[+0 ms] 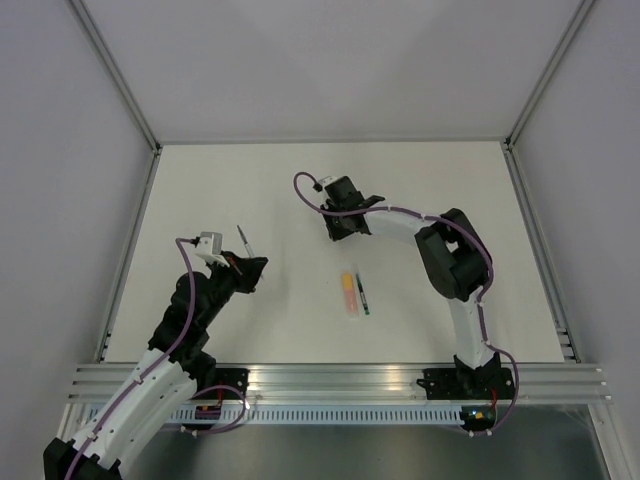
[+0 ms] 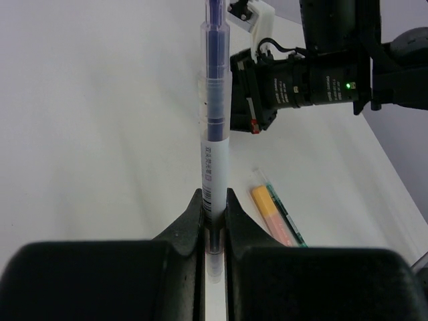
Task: Insert the pens into the pen caps
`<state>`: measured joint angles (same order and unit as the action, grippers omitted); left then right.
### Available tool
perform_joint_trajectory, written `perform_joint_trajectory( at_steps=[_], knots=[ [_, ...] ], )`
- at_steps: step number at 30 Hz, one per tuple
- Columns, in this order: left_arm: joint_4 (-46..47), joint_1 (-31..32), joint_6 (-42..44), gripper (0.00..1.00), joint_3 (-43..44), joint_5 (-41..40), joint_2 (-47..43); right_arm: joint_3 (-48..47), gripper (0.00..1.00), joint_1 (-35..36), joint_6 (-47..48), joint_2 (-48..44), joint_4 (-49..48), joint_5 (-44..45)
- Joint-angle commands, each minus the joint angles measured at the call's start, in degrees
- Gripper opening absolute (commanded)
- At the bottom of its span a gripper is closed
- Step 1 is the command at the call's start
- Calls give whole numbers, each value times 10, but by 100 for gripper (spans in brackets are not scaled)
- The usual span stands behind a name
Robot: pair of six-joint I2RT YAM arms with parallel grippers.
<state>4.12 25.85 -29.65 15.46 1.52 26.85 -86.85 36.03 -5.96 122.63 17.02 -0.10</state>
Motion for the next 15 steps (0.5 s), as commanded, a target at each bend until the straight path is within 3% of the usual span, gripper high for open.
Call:
perform_joint_trajectory(
  at_steps=[1, 7, 15],
  knots=[
    [9, 0, 16, 2, 0, -12, 1, 82, 0, 13, -51, -68, -33, -39],
    [6, 0, 16, 2, -2, -27, 1, 185, 1, 76, -95, -156, -41, 34],
    [3, 0, 13, 2, -2, -28, -2, 165, 12, 127, -114, -154, 32, 97]
  ],
)
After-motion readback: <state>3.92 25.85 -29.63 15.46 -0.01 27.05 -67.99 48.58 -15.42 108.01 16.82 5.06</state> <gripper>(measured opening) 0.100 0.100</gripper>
